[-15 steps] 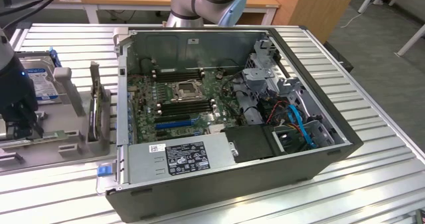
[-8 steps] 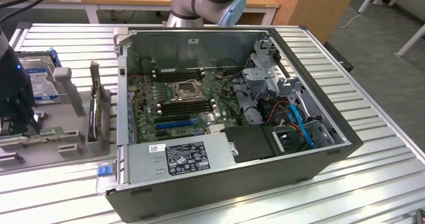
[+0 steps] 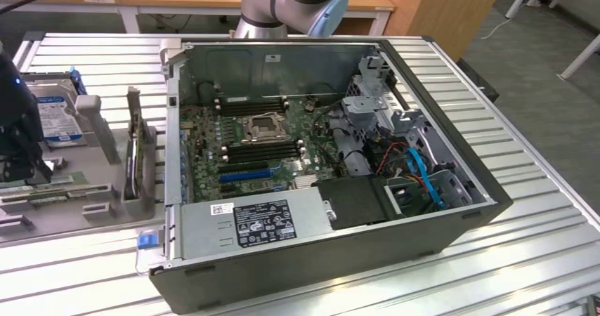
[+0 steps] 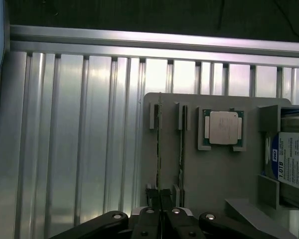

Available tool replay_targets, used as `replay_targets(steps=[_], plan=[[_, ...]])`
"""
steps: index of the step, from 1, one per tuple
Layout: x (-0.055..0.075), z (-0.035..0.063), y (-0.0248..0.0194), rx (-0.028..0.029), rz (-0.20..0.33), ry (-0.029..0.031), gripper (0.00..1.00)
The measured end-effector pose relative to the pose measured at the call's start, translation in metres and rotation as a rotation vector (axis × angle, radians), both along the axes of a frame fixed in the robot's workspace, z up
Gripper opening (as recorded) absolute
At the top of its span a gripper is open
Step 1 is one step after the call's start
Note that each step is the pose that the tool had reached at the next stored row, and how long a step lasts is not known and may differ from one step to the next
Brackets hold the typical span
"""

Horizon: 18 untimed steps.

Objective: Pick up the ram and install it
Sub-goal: 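Pick up the ram and move it above insertion slot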

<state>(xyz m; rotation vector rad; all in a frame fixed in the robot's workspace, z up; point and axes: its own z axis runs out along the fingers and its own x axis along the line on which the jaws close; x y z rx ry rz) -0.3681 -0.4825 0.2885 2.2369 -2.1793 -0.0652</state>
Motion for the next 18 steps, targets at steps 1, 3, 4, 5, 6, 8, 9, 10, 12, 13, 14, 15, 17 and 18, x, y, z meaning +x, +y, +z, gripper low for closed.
replay_targets(steps=[1, 3, 4, 5, 6, 8, 9, 10, 12, 13, 14, 15, 17, 18], plan=[[0.000, 0.0020, 0.0000, 0.0000, 0.000, 0.0000, 0.11], [0.000, 0.0059, 0.0000, 0.0000, 0.000, 0.0000, 0.11], [0.000, 0.0079, 0.0000, 0.0000, 0.000, 0.0000, 0.11], [0.000, 0.0098, 0.0000, 0.0000, 0.000, 0.0000, 0.11], [0.000, 0.0117, 0.0000, 0.0000, 0.000, -0.0001, 0.11], [0.000, 0.0154, 0.0000, 0.0000, 0.000, 0.0000, 0.11], [0.000, 0.0171, 0.0000, 0.0000, 0.000, 0.0000, 0.11], [0.000, 0.0206, 0.0000, 0.0000, 0.000, 0.0000, 0.11], [0.000, 0.0239, 0.0000, 0.0000, 0.000, 0.0000, 0.11], [0.000, 0.0256, 0.0000, 0.0000, 0.000, -0.0001, 0.11], [0.000, 0.0275, 0.0000, 0.0000, 0.000, 0.0000, 0.11], [0.000, 0.0291, 0.0000, 0.0000, 0.000, 0.0000, 0.11], [0.000, 0.0323, 0.0000, 0.0001, -0.001, -0.0001, 0.11], [0.000, 0.0340, 0.0000, 0.0000, -0.001, 0.0000, 0.11]])
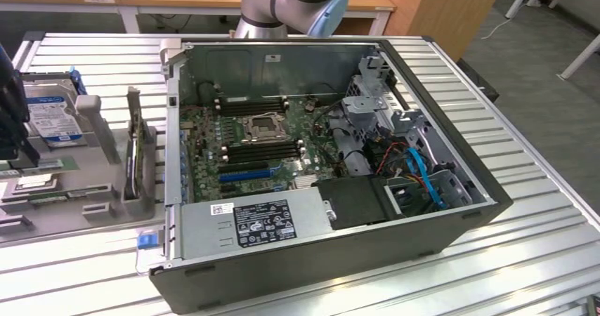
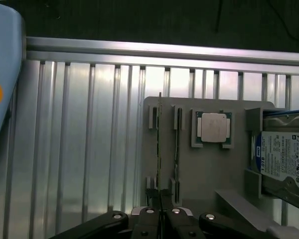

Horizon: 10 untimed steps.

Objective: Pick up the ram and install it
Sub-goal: 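Pick up the ram and move it above insertion slot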

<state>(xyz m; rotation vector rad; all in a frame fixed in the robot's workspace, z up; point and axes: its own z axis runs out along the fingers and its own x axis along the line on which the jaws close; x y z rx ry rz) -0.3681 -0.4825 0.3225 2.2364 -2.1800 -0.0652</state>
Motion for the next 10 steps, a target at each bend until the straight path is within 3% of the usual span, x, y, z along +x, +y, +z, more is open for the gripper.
replay_targets(steps=[10], plan=[[0.000, 0.0147, 0.0000, -0.0001, 0.000, 0.0001, 0.11]])
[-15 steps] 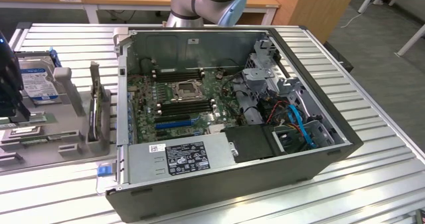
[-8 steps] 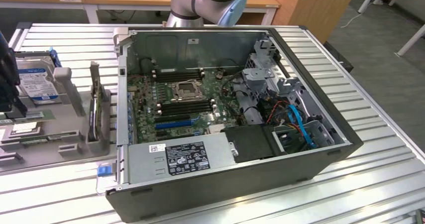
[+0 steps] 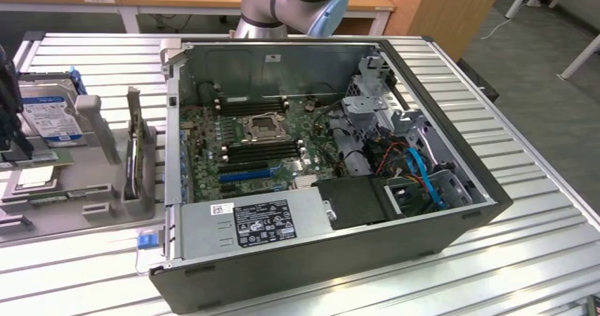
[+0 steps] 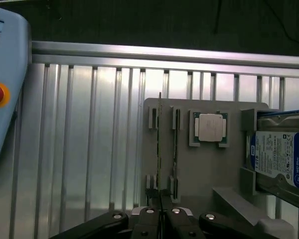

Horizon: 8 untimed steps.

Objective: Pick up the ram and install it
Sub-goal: 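Pick up the ram and move it above insertion slot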

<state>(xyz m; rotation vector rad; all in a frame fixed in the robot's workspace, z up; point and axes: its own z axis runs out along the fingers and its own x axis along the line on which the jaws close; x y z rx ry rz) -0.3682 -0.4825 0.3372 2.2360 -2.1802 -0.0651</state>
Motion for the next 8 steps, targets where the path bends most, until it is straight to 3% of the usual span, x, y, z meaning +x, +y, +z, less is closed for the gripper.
replay_targets(steps=[8], plan=[[0.000, 0.0119, 0.0000, 0.0001, 0.000, 0.0000, 0.11]])
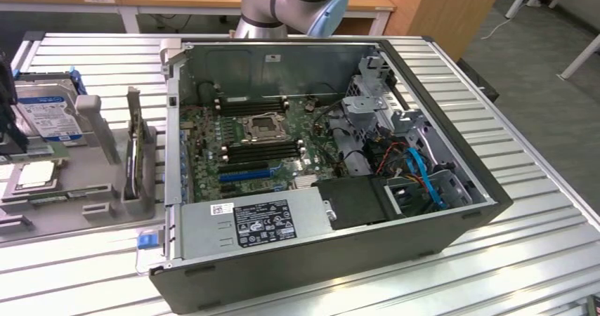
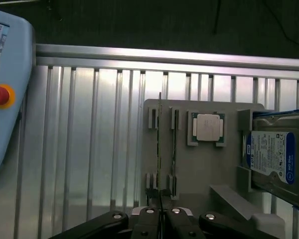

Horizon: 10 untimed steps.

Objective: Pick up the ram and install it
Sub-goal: 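Pick up the ram and move it above insertion slot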

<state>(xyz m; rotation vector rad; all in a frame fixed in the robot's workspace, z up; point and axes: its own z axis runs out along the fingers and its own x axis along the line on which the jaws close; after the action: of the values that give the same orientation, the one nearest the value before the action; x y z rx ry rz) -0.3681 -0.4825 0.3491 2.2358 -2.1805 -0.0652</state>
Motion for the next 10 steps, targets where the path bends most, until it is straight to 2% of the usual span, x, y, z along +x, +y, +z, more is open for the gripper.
replay_targets(steps=[10], plan=[[0.000, 0.0154, 0.0000, 0.0000, 0.000, 0.0000, 0.11]])
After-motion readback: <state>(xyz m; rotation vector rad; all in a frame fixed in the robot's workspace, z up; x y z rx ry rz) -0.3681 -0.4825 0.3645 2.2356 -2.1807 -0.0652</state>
